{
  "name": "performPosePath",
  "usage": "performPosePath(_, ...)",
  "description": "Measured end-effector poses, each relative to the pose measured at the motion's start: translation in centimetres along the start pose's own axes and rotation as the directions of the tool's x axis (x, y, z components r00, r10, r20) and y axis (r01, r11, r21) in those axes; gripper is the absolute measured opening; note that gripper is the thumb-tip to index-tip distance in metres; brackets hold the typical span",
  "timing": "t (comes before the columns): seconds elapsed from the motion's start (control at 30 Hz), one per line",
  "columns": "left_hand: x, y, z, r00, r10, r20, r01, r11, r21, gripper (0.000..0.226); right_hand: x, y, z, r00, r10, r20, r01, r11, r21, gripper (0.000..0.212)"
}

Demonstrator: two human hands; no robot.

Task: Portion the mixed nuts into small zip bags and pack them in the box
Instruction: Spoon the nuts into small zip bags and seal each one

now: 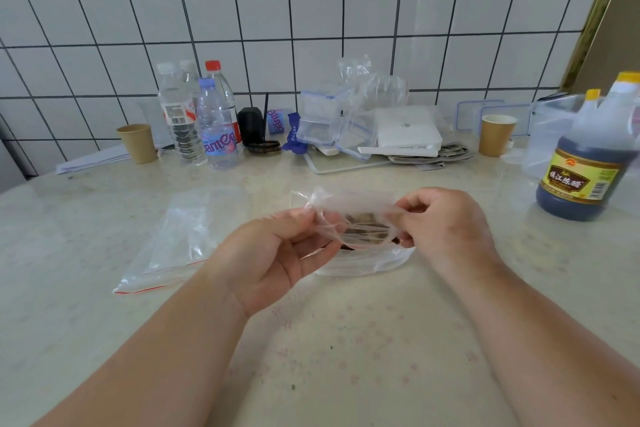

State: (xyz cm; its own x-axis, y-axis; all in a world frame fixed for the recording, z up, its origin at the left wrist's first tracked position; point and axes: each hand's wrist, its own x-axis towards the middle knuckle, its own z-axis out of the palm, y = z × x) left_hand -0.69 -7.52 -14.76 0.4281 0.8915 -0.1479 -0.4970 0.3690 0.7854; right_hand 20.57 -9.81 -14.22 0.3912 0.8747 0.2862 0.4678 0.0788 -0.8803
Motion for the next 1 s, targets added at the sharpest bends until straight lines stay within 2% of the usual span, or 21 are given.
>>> performPosePath(0.07,-0.1,0.2,0.0,0.997,-0.053,0.054,0.056,0.996,-0.065,0.024,0.1,-0.4,-0.5,0.994,0.037,0.098,-0.046,0.994,0.098,0.017)
performPosePath(0.13,-0.2,0.5,0.0,0.994,-0.079,0.075,0.088,0.99,-0.114,0.025,0.3,-0.7,-1.1,0.963,0.095,0.251,-0.155,0.959,0.235,0.017)
performPosePath(0.2,-0.1,0.8,-0.1,0.995,-0.087,0.057,0.095,0.984,-0.153,0.022,0.5,-0.7,-1.5,0.886,0.127,0.447,-0.325,0.857,0.401,0.01)
performPosePath(0.27,0.0,1.0,-0.2,0.996,-0.087,0.014,0.088,0.976,-0.198,0.017,0.6,-0.5,-1.7,0.801,0.089,0.591,-0.467,0.712,0.525,0.012)
performPosePath(0.37,-0.1,1.1,-0.1,0.998,-0.066,0.009,0.066,0.977,-0.204,0.015,0.6,-0.3,-1.6,0.719,-0.004,0.695,-0.558,0.593,0.581,0.024)
performPosePath(0.43,-0.2,0.9,-0.1,1.0,-0.001,0.022,0.002,0.998,-0.056,0.016,0.3,-0.5,-1.5,0.711,-0.037,0.702,-0.553,0.587,0.591,0.019)
performPosePath(0.5,-0.2,0.3,0.1,0.995,0.103,-0.014,-0.099,0.98,0.171,0.014,0.0,-0.7,-1.0,0.757,-0.048,0.652,-0.488,0.621,0.613,0.01)
performPosePath(0.57,-0.2,-0.3,0.3,0.974,0.197,-0.11,-0.146,0.923,0.357,0.015,-0.4,-0.8,-0.3,0.855,-0.009,0.519,-0.325,0.77,0.549,0.01)
performPosePath(0.6,-0.2,-0.6,0.4,0.956,0.245,-0.162,-0.151,0.882,0.446,0.014,-0.7,-0.8,0.1,0.91,0.027,0.414,-0.233,0.86,0.454,0.01)
performPosePath(0.67,-0.1,-1.0,0.3,0.903,0.348,-0.251,-0.131,0.781,0.611,0.022,-1.1,-0.6,0.7,0.976,0.019,0.219,-0.07,0.971,0.229,0.03)
performPosePath(0.73,0.2,-1.2,0.0,0.829,0.466,-0.31,-0.076,0.642,0.763,0.026,-1.5,-0.5,1.2,0.988,-0.091,0.124,0.082,0.994,0.072,0.043)
performPosePath(0.8,0.4,-1.1,-0.2,0.752,0.584,-0.304,-0.01,0.472,0.882,0.02,-1.8,-0.5,1.4,0.978,-0.207,0.03,0.208,0.978,-0.012,0.041)
performPosePath(0.83,0.5,-1.0,-0.3,0.729,0.619,-0.293,-0.005,0.433,0.901,0.014,-1.8,-0.4,1.5,0.968,-0.249,-0.018,0.248,0.968,-0.038,0.037)
performPosePath(0.9,0.3,-0.6,-0.3,0.716,0.624,-0.314,-0.035,0.481,0.876,0.008,-1.7,-0.3,1.5,0.96,-0.268,-0.078,0.261,0.961,-0.085,0.024)
performPosePath(1.0,0.2,-0.4,-0.1,0.782,0.495,-0.379,-0.137,0.729,0.67,0.012,-1.1,0.2,1.2,0.975,-0.19,-0.111,0.174,0.974,-0.143,0.012)
